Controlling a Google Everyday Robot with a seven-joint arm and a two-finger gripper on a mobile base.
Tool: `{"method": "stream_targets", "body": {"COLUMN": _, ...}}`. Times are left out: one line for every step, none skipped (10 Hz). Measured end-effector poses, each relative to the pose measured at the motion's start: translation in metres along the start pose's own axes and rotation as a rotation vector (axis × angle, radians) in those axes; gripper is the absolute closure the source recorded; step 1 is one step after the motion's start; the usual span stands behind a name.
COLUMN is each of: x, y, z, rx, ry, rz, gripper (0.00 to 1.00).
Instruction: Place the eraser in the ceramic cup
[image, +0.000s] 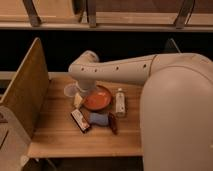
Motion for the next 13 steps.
{"method": "stream_targets", "body": {"x": 0.001, "y": 0.001, "z": 0.000, "rx": -0.001, "ry": 0.002, "rz": 0.000, "gripper": 0.20}}
{"method": "stream_targets", "body": {"x": 0.001, "y": 0.002, "z": 0.000, "rx": -0.002, "ry": 0.002, "rz": -0.001, "gripper": 0.20}}
{"method": "stream_targets", "body": {"x": 0.000, "y": 0.003, "z": 0.002, "rx": -0.004, "ry": 0.004, "rz": -0.003, "gripper": 0.20}}
{"method": "stream_targets", "body": {"x": -0.002, "y": 0.007, "z": 0.006, "rx": -0.007, "ry": 0.011, "rz": -0.016, "gripper": 0.20}}
{"method": "stream_targets", "body": {"x": -0.009, "y": 0.028, "z": 0.022, "rx": -0.036, "ry": 0.040, "rz": -0.061, "gripper": 0.20}}
{"method": "stream_targets", "body": {"x": -0.015, "y": 0.043, "z": 0.032, "rx": -0.058, "ry": 0.057, "rz": -0.090, "gripper": 0.20}}
{"method": "stream_targets", "body": {"x": -0.019, "y": 0.059, "z": 0.043, "rx": -0.087, "ry": 0.079, "rz": -0.116, "gripper": 0.20}}
{"method": "stream_targets", "body": {"x": -0.022, "y": 0.065, "z": 0.051, "rx": -0.100, "ry": 0.100, "rz": -0.136, "gripper": 0.20}}
{"method": "stream_targets", "body": {"x": -0.023, "y": 0.068, "z": 0.055, "rx": -0.106, "ry": 0.111, "rz": -0.144, "gripper": 0.20}}
{"method": "stream_targets", "body": {"x": -0.022, "y": 0.069, "z": 0.054, "rx": -0.107, "ry": 0.111, "rz": -0.145, "gripper": 0.20}}
{"method": "stream_targets", "body": {"x": -0.022, "y": 0.067, "z": 0.055, "rx": -0.105, "ry": 0.112, "rz": -0.141, "gripper": 0.20}}
{"method": "stream_targets", "body": {"x": -0.021, "y": 0.066, "z": 0.055, "rx": -0.105, "ry": 0.113, "rz": -0.140, "gripper": 0.20}}
{"method": "stream_targets", "body": {"x": -0.022, "y": 0.068, "z": 0.055, "rx": -0.105, "ry": 0.112, "rz": -0.143, "gripper": 0.20}}
